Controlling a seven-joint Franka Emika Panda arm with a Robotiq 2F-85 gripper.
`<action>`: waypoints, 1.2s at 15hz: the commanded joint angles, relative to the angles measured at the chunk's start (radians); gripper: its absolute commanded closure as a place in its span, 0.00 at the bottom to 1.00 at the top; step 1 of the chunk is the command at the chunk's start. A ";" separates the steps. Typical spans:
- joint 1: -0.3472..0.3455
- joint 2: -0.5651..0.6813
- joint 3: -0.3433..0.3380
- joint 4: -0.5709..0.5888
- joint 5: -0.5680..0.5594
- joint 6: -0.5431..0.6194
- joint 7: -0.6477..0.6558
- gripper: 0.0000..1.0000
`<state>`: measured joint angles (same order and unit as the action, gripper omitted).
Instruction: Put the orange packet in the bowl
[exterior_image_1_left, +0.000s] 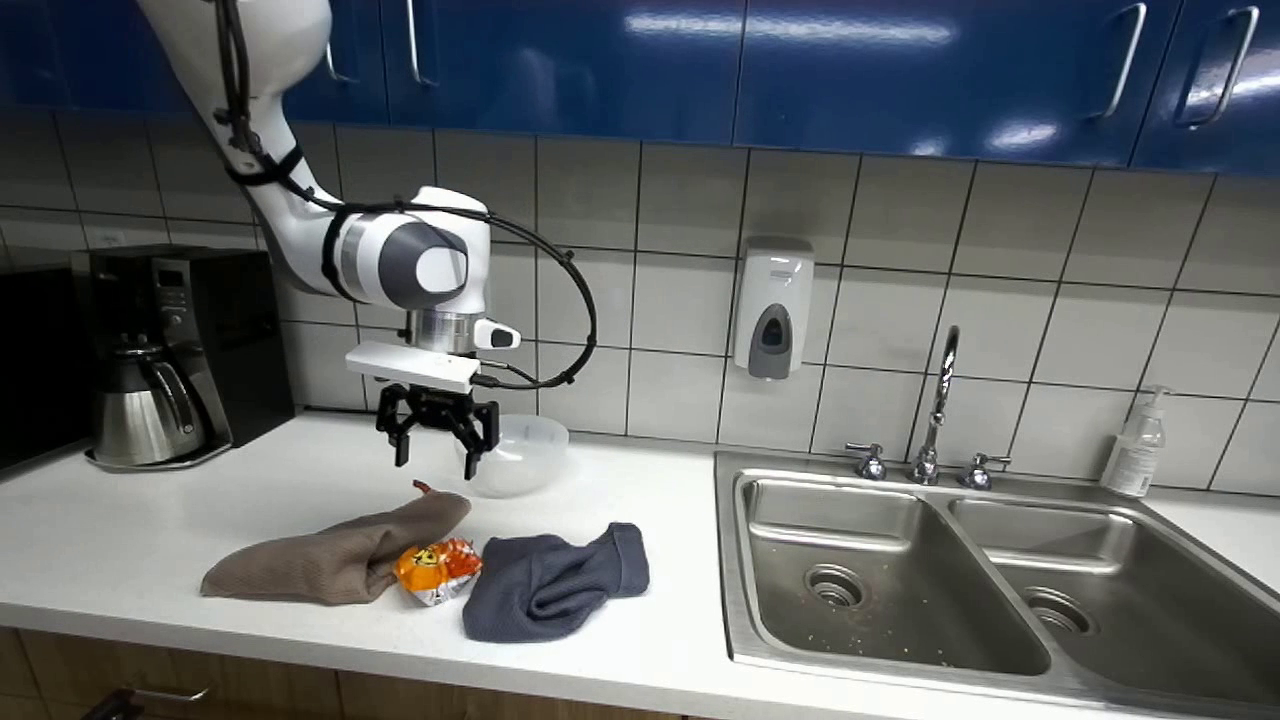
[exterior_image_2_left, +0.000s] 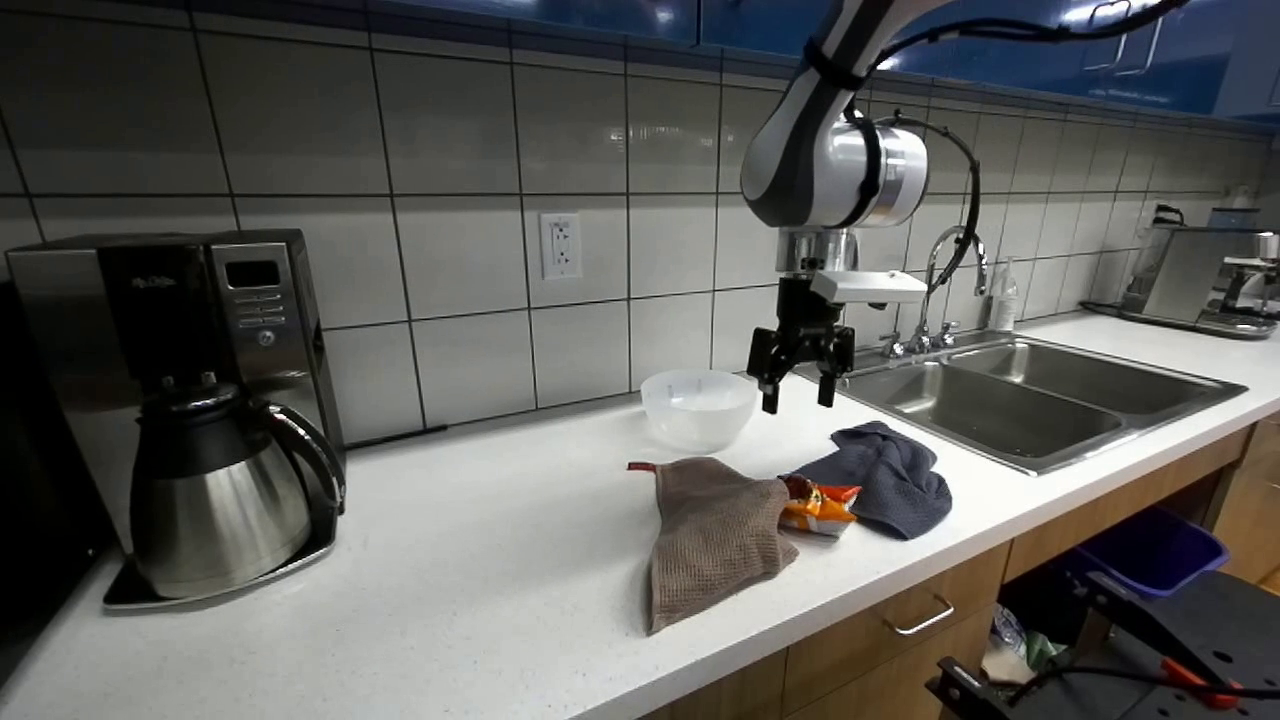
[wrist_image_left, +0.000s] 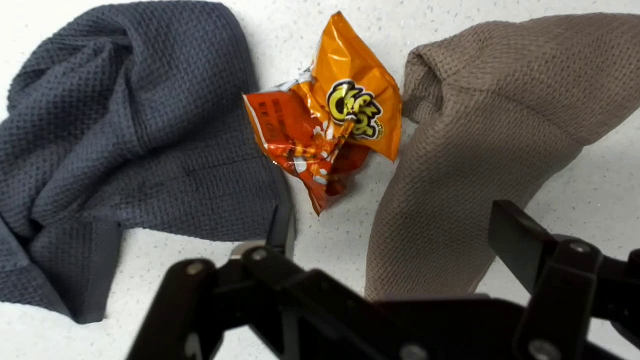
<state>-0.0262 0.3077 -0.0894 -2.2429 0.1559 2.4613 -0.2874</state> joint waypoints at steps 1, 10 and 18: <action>-0.038 0.093 0.037 0.097 -0.043 -0.041 -0.005 0.00; -0.030 0.133 0.029 0.086 -0.189 -0.070 0.009 0.00; -0.014 0.210 0.020 0.106 -0.205 -0.054 0.113 0.00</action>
<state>-0.0350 0.4900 -0.0756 -2.1666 -0.0286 2.4207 -0.2455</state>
